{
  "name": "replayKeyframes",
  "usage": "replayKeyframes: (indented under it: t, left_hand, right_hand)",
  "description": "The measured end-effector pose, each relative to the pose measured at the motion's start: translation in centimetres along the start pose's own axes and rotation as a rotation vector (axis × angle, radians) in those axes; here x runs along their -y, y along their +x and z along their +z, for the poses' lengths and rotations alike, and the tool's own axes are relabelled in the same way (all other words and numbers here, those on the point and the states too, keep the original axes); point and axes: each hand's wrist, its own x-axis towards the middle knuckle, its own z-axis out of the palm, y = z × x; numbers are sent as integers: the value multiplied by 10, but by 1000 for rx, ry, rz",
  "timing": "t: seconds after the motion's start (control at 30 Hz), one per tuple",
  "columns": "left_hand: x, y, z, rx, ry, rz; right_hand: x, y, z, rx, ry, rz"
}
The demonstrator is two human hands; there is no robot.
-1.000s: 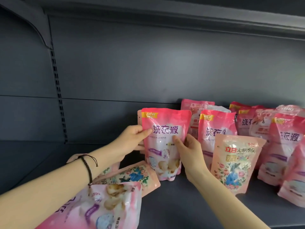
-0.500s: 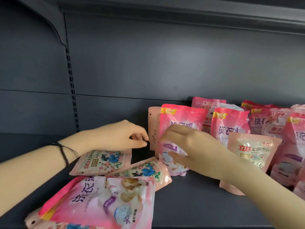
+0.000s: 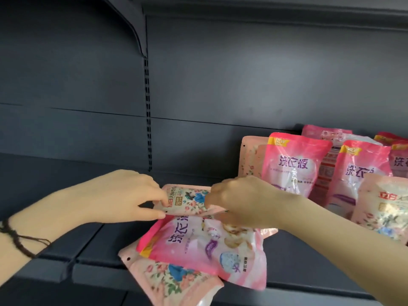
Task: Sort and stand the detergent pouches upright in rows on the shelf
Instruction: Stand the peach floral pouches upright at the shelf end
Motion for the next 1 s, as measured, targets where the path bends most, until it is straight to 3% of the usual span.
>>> replayKeyframes:
  t: [0.1, 0.2, 0.4, 0.63, 0.8, 1.0]
  left_hand:
    - [10, -22, 5, -8, 27, 22]
    - [18, -32, 22, -27, -60, -34]
    - [26, -31, 53, 190, -442, -120]
    - [29, -18, 62, 197, -854, -250]
    - [30, -6, 65, 216, -908, -275]
    - [28, 2, 65, 257, -1005, -281]
  right_hand:
    - [11, 17, -2, 66, 263, 94]
    - [27, 30, -4, 106, 369, 196]
    - [62, 30, -8, 81, 371, 210]
    - [56, 44, 0, 187, 363, 375]
    - [47, 52, 18, 352, 497, 453]
    - [40, 54, 15, 346, 475, 413]
